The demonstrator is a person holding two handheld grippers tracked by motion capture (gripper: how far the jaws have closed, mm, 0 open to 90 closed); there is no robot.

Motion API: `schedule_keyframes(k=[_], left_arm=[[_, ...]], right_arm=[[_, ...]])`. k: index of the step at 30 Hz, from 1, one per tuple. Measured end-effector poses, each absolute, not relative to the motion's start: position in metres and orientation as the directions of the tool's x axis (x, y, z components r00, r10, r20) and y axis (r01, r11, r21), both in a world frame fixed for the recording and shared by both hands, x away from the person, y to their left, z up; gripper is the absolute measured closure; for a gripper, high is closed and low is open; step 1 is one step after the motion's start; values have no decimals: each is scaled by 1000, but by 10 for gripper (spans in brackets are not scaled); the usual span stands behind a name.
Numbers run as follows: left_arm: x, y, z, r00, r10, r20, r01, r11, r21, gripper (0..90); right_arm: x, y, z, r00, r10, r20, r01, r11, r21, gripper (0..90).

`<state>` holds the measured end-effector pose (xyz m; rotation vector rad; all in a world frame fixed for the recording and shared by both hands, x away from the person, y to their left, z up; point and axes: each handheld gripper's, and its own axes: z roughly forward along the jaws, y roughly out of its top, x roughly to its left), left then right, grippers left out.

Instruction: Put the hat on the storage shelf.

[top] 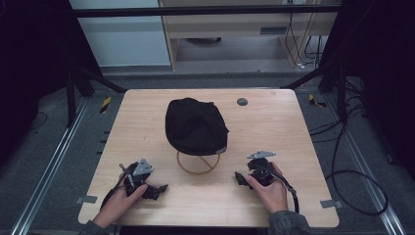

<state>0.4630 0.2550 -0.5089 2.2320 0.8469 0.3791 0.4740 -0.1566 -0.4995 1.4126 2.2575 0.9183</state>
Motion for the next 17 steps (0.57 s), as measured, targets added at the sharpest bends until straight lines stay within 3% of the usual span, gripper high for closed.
schedule_keyframes(k=[6,17], left_arm=[[463,255,-509,743,669,23,461,-537,707,0],[465,255,-509,744,668,22,461,-536,707,0]], right_arm=[[479,-152,-504,-459,889,-8,645,339,685,108],[475,-151,-512,-447,894,-10,606,312,732,58]])
